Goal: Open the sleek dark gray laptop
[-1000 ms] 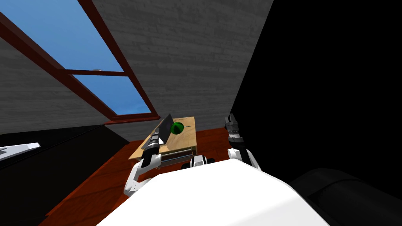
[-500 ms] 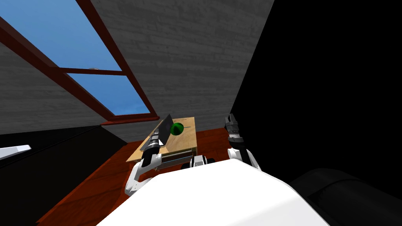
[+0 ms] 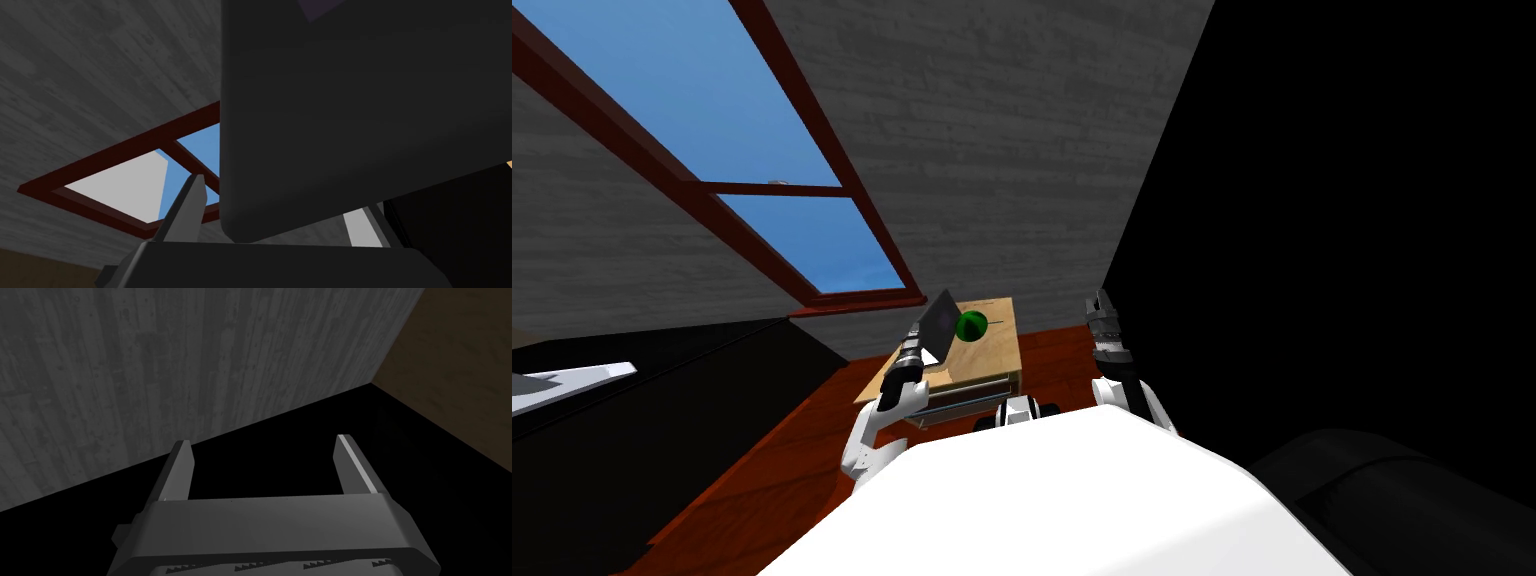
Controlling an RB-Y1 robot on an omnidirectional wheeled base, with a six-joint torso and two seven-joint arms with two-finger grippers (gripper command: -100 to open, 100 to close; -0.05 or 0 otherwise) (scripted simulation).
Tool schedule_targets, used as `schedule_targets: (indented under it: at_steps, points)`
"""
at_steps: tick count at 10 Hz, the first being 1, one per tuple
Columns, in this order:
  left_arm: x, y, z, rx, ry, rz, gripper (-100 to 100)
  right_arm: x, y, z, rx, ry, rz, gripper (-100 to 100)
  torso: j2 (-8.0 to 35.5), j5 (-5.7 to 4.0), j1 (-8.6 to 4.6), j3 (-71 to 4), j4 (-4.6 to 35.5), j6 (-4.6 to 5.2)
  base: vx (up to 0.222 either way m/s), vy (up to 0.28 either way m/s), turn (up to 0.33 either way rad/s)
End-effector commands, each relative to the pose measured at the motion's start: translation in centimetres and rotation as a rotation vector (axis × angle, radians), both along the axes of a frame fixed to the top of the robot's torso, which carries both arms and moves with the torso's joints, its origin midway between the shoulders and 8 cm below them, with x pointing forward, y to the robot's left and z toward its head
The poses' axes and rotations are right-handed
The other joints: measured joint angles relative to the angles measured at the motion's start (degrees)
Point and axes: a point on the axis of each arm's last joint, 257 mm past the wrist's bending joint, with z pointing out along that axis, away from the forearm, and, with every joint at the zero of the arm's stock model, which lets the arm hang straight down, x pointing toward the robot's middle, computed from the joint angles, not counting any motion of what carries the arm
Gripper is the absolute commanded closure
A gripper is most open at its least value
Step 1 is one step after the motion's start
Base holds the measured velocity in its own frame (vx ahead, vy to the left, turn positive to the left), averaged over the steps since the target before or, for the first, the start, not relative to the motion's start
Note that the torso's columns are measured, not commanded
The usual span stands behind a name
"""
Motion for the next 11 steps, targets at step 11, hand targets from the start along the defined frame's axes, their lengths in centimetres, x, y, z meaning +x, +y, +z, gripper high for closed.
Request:
schedule_targets:
  at_steps: [11]
  points:
    - [4.2,-3.0,-5.0,-0.497,0.006,-0.045,100,0.0,0.0,0.0,0.0,0.0,0.0,0,0.2,-0.27,-0.45,0.1,0.2,0.12,-0.024,0.096,0.033]
